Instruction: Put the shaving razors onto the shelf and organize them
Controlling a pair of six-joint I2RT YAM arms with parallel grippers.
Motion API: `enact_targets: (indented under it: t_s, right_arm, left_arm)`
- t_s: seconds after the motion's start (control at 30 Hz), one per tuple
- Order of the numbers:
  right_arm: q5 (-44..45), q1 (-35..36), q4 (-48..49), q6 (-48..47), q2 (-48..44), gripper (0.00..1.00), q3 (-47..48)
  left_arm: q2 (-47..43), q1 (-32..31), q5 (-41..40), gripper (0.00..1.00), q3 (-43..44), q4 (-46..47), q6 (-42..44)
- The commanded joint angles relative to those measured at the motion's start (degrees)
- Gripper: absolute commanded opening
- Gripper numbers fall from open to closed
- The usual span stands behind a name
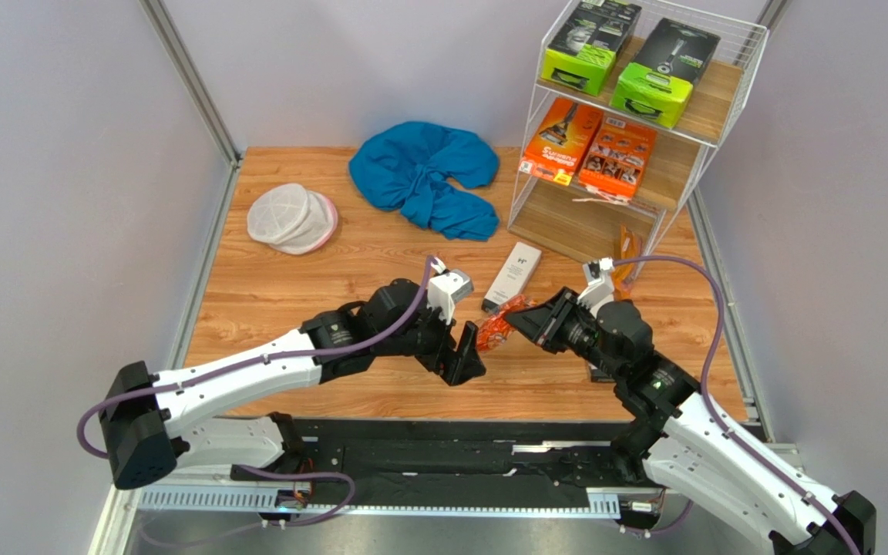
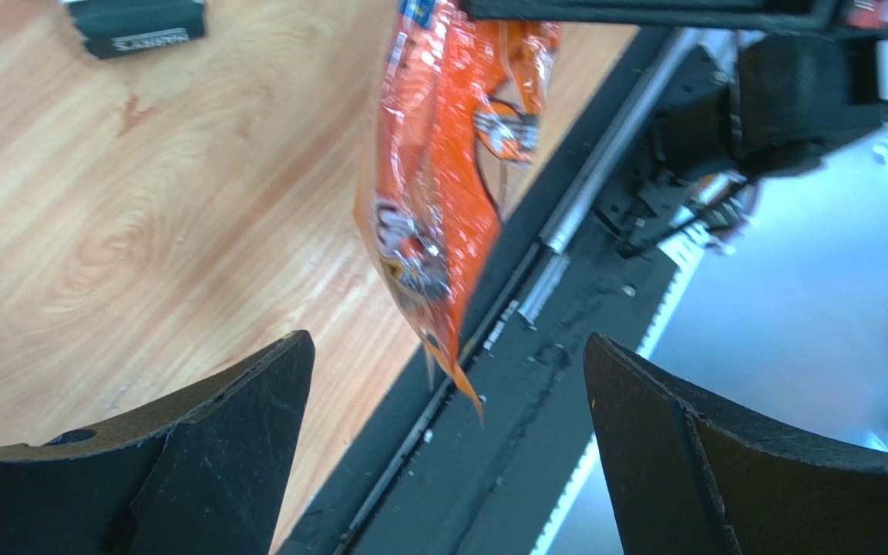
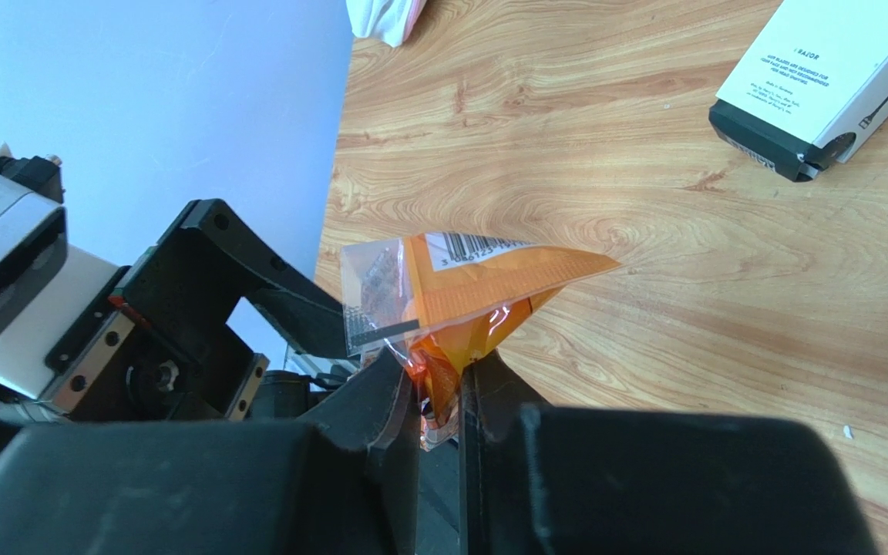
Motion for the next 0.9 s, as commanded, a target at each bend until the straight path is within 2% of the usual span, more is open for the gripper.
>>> enact_targets:
  t_s: [0.0, 0.13, 0.23, 0.37, 0.43, 0.47, 0.53, 0.57, 0.6, 0.67, 0.7, 0.73, 0.8, 0.83, 0.87]
  right_arm:
    - [0.48, -0.20, 0.96, 1.10, -0.50, 0.00, 2.53]
    - [0.12, -0.11, 1.22, 1.89, -0.50, 0.00, 2.18]
    - [-0.05, -0.20, 1.31, 2.06, -0.32, 0.00, 2.18]
    - [-0.93, -0.11, 1.84, 2.24, 0.11, 0.00, 2.26]
    - [-1.28, -0.11, 1.75, 2.50, -0.15, 0.00, 2.09]
    - [-1.28, -0.11, 1.75, 2.59, -0.23, 0.00, 1.91]
    - [-1.46, -0.20, 1.84, 2.77, -0.32, 0.01, 1.65]
    - [-1.55, -0.11, 1.84, 2.77, -0.15, 0.01, 1.56]
    - [-1.64, -0.11, 1.84, 2.77, -0.23, 0.03, 1.39]
    - [-2.16, -0.20, 1.84, 2.42, -0.06, 0.09, 1.39]
    - [-2.08, -0.20, 0.97, 2.42, -0.15, 0.15, 1.39]
    - [-1.47, -0.11, 0.44, 2.42, -0.32, 0.30, 1.47]
    - [-0.67, -0.20, -1.75, 2.06, -1.63, 0.46, 1.65]
    - [0.37, -0.11, -2.55, 1.89, -2.34, 0.63, 1.74]
    - [0.91, -0.11, -4.30, 1.71, -3.21, 0.69, 1.74]
  left_arm:
    - [3.38, -2.56, -10.94, 0.93, 3.19, -0.77, 0.92]
    - [5.49, -2.83, -15.08, 0.86, 3.71, 0.63, 1.18]
    - [7.42, -2.83, -15.79, 0.72, 5.56, -0.33, 2.06]
    - [7.61, -2.83, -15.44, 0.47, 5.48, 1.50, 2.24]
    - [7.26, -2.74, -15.00, 0.40, 5.39, 2.92, 1.97]
    - [7.17, -2.74, -14.65, 0.30, 5.39, 3.27, 1.97]
    - [7.25, -2.83, -13.08, 0.19, 5.47, 4.06, 2.15]
    - [7.08, -2.83, -12.54, 0.03, 5.30, 4.49, 2.15]
    - [6.99, -2.83, -11.58, 0.00, 5.12, 5.54, 2.15]
    - [5.94, -2.83, -9.47, 0.00, 4.16, 6.95, 1.89]
    - [5.59, -2.83, -9.03, 0.00, 3.89, 8.18, 1.28]
    - [4.80, -2.83, -8.15, 0.00, 3.54, 8.54, 0.92]
    - [4.27, -2.83, -7.35, 0.00, 3.19, 9.33, -0.22]
    - [4.01, -2.83, -6.31, 0.00, 3.02, 9.77, -0.66]
    - [4.09, -2.83, -6.12, 0.00, 3.01, 9.86, -1.27]
